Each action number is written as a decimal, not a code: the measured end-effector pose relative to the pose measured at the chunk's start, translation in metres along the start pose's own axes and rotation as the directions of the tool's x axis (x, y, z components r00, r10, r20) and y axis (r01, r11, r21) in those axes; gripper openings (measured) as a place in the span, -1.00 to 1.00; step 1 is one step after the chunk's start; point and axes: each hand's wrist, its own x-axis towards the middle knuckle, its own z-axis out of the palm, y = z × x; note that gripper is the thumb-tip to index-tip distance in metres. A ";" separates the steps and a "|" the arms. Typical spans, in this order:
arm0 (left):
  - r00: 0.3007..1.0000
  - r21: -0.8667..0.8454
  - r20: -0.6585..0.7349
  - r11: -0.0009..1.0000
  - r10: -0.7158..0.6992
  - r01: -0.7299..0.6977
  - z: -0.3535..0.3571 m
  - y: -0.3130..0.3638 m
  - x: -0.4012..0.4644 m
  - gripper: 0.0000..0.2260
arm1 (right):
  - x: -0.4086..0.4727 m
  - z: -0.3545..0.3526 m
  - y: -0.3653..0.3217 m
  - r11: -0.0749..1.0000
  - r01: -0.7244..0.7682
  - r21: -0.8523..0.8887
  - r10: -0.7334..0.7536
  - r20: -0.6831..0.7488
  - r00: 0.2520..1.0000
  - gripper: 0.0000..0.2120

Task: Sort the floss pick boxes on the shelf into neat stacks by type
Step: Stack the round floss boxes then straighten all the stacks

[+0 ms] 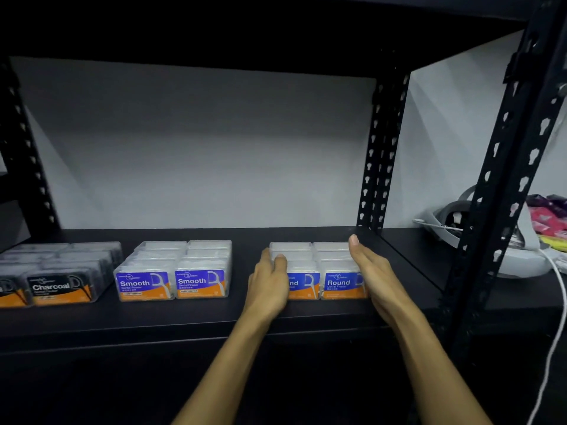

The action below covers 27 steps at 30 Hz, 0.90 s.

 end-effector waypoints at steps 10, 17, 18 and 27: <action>1.000 0.007 -0.009 1.000 -0.003 0.003 0.004 0.000 -0.013 -0.60 | -0.010 -0.004 -0.002 0.999 0.032 0.035 -0.032 0.011 0.999 0.09; 1.000 -0.040 -0.021 0.999 0.020 -0.021 0.008 0.002 -0.025 -0.73 | -0.012 -0.011 0.003 0.999 0.024 0.037 -0.023 -0.005 1.000 0.06; 0.999 -0.043 -0.029 0.999 0.028 -0.029 0.008 0.002 -0.026 -0.72 | -0.012 -0.012 0.003 0.999 0.026 0.039 -0.026 -0.002 1.000 0.06; 0.999 -0.078 -0.025 0.996 0.030 -0.032 0.009 0.001 -0.029 -0.72 | -0.025 -0.013 -0.001 0.997 0.058 -0.054 -0.056 0.030 0.998 -0.18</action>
